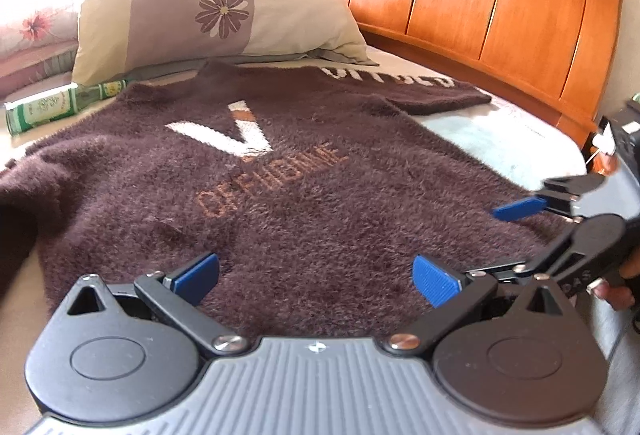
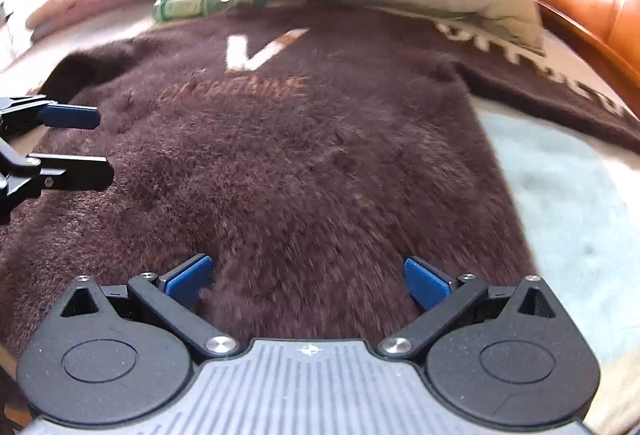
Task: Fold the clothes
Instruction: 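Move the left gripper toward the striped-cuff sleeve of the sweater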
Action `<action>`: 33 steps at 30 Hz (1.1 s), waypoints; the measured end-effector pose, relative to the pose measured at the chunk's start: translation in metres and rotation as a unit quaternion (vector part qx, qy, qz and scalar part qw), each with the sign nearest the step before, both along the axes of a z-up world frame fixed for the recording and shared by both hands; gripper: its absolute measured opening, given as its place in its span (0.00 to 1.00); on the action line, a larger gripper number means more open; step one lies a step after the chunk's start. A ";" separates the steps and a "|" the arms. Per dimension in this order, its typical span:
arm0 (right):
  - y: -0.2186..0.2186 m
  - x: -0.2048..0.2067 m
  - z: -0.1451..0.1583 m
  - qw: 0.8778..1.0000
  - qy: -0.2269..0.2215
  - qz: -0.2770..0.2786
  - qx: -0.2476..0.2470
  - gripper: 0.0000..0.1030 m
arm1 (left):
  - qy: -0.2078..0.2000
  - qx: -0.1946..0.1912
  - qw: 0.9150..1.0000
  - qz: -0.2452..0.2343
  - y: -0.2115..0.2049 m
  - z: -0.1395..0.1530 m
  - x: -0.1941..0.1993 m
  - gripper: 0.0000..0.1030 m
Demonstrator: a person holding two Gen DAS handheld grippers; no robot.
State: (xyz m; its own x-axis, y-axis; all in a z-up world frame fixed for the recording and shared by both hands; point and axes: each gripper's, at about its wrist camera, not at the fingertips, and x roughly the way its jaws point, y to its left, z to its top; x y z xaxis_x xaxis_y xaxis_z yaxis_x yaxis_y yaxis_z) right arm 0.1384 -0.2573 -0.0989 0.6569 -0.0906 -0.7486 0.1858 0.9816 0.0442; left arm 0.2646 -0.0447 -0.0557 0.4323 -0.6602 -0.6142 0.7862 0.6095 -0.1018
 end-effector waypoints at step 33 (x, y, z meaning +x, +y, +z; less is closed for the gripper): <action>0.029 -0.051 0.013 0.997 0.019 -0.070 0.018 1.00 | 0.050 0.019 0.998 0.033 0.002 -0.011 0.009 0.99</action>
